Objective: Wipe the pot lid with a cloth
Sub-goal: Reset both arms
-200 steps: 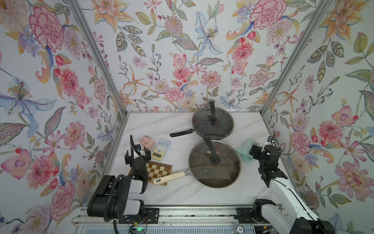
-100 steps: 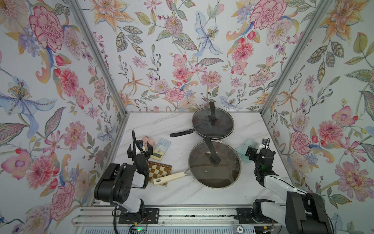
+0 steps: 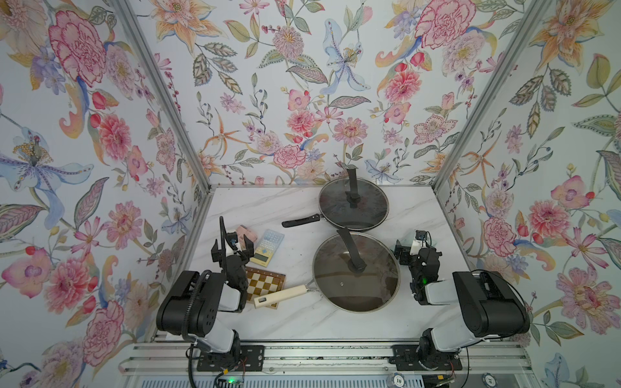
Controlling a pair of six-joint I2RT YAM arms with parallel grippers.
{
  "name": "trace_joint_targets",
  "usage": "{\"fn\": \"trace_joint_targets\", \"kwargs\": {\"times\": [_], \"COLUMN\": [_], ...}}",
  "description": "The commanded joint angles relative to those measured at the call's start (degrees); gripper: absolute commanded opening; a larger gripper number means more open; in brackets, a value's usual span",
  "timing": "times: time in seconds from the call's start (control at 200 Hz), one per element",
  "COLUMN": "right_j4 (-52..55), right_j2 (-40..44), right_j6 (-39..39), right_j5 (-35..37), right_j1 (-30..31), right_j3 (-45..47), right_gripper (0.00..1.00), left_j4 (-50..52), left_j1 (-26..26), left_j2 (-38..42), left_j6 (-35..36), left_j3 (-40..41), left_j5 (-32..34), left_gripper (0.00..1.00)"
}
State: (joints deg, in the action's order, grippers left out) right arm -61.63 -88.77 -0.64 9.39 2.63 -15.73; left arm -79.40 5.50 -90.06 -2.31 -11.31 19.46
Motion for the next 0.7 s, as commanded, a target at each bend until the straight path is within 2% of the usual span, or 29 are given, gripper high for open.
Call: {"fn": "trace_joint_targets", "kwargs": {"times": [0.0,0.695], "right_j4": [-2.4,-1.8], "right_j2": [-0.1,-0.1], "right_j6": [-0.2,-0.1], "right_j5": [0.0,-0.8], "right_j1": [-0.2,-0.5], "right_j3": [-0.9,-1.2], "right_gripper": [0.99,0.99], "left_j4": [-2.7,-2.7], "left_j1": [-0.4,-0.4], "left_j2": [-0.4,-0.5], "left_j6": [0.5,0.5], "left_j3": [-0.1,-0.1], "left_j5": [-0.8,-0.8], "left_gripper": [0.99,0.99]}}
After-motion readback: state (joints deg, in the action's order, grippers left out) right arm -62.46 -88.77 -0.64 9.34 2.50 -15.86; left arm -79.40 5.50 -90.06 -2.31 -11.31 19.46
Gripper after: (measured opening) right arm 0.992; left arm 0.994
